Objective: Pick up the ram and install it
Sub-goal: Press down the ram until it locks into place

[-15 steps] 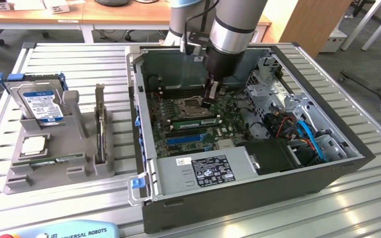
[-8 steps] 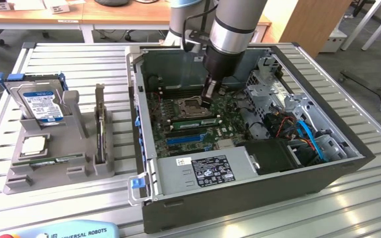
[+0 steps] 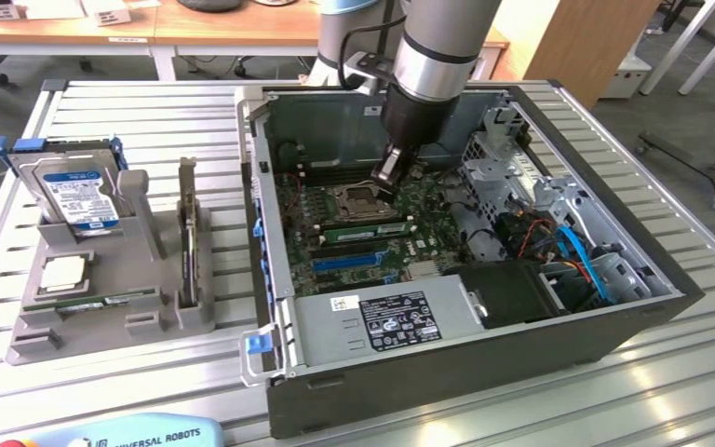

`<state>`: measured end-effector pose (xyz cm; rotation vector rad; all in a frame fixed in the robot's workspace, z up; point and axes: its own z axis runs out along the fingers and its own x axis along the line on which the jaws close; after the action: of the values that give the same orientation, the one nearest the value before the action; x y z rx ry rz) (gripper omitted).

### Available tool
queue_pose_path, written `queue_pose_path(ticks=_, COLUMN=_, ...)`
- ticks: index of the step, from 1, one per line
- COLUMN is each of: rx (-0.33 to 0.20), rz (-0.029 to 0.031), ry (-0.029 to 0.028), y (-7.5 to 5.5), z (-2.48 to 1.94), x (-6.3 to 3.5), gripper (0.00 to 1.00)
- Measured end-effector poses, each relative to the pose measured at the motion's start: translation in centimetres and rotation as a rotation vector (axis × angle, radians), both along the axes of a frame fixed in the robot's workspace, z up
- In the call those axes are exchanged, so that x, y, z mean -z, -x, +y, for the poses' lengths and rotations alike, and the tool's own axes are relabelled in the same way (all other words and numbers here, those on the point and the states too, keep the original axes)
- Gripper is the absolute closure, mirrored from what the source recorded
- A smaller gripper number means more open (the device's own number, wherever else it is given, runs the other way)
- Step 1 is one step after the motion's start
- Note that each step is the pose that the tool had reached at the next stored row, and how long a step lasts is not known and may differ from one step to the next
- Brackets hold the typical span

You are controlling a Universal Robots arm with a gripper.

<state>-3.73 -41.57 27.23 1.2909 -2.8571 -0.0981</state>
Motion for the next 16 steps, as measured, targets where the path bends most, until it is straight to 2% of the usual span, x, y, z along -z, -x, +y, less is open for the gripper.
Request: queue_pose_path(ticks=16, rx=0.292, rz=0.0000, ry=0.0000, y=0.00, z=0.00, x=0.03, gripper=0.90)
